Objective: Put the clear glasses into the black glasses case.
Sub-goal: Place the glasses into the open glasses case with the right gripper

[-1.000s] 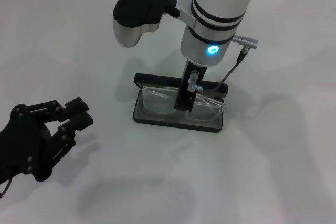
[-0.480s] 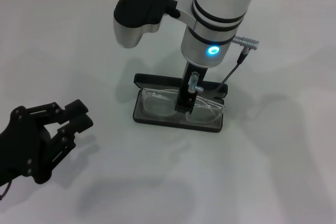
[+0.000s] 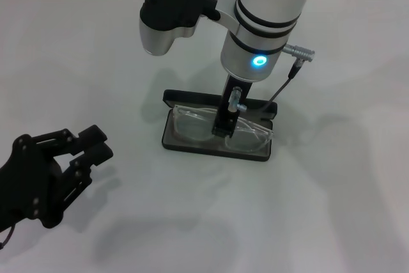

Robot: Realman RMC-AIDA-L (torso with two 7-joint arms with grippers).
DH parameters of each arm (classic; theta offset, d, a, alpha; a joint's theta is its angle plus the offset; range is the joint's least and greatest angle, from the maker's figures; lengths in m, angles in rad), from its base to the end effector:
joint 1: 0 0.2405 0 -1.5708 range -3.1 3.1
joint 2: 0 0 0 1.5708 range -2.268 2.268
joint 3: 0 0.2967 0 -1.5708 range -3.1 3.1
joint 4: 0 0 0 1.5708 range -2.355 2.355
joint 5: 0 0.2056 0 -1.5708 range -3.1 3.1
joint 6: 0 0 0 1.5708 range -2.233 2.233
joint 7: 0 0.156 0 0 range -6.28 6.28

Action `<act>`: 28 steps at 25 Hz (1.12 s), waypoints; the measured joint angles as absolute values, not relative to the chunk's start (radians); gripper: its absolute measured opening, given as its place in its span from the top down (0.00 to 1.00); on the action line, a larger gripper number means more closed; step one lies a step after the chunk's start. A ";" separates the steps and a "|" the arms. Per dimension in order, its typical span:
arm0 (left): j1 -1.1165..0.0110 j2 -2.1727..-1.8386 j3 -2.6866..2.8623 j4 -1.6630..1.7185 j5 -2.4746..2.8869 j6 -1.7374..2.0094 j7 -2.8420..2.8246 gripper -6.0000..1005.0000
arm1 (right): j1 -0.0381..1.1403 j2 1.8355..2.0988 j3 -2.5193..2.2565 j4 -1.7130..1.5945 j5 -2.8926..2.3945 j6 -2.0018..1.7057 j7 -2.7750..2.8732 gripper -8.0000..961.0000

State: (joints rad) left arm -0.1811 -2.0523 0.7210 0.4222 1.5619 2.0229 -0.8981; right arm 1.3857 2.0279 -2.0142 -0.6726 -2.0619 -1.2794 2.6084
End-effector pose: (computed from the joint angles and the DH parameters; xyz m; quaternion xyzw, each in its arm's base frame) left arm -0.3192 0.2042 0.0014 -0.8445 -0.1186 -0.4883 0.1852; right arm 0.0414 0.4091 -0.1419 -0.9538 0.1037 -0.2761 0.0574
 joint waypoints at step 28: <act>-0.175 -2.052 0.721 0.422 1.565 2.024 -0.897 0.80 | 1.376 2.028 -2.015 -0.693 -2.056 -1.272 2.606 0.88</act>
State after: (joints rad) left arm -0.1746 -2.0523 0.7209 0.4219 1.5649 2.0240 -0.8973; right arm 1.3760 2.0278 -2.0153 -0.6926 -2.0557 -1.2720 2.6063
